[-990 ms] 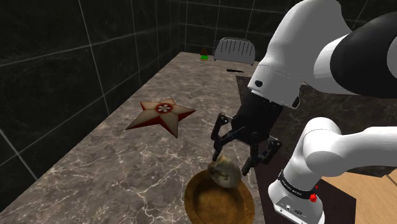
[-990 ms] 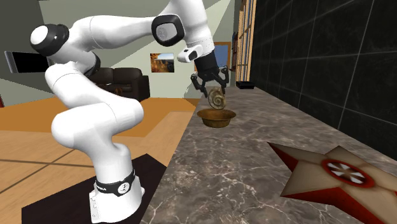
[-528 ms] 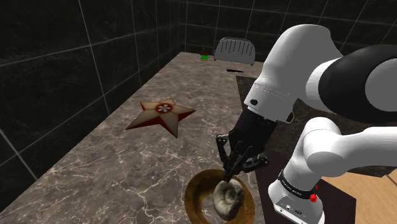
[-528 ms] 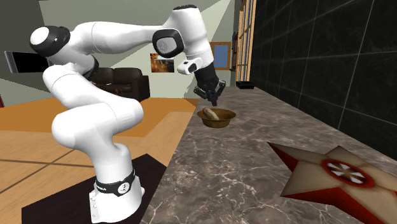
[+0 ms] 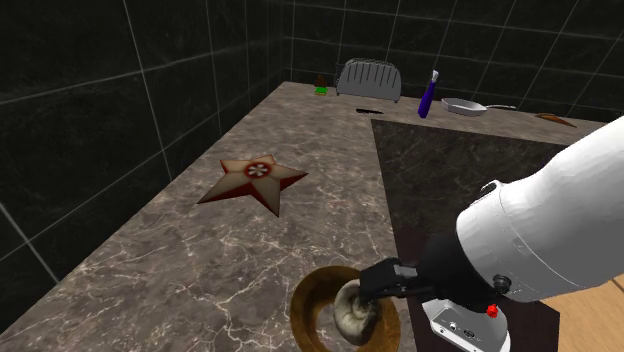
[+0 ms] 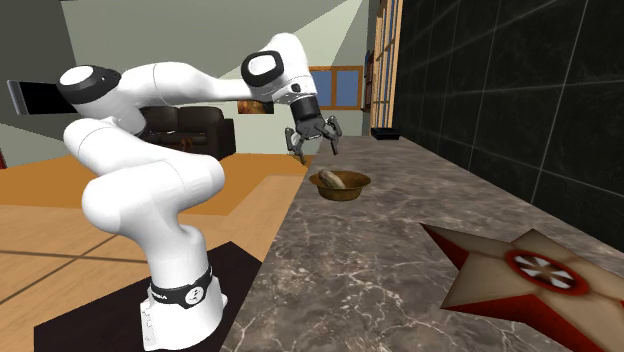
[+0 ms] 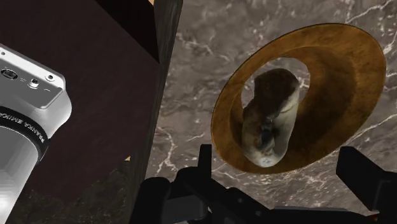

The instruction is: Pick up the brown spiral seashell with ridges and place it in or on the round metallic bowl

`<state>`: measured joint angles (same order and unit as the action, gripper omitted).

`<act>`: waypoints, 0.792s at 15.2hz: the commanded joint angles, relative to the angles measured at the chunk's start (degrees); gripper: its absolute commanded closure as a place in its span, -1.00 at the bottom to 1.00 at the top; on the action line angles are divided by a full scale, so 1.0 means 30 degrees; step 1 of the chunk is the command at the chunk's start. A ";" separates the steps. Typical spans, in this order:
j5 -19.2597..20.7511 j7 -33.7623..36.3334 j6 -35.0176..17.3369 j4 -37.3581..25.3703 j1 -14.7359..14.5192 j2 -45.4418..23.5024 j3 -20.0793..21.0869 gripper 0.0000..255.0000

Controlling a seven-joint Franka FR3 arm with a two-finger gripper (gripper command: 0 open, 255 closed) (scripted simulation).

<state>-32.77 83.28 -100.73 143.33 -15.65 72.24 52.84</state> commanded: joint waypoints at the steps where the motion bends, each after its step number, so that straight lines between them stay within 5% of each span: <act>1: 0.0482 -0.0151 -0.0134 0.0016 -0.0031 0.0243 0.0766 -1.00; 12: -0.0231 -0.0374 -0.1458 0.1147 0.0030 0.0142 0.1628 -1.00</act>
<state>-33.45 82.16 -105.08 146.76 -15.56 72.67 57.71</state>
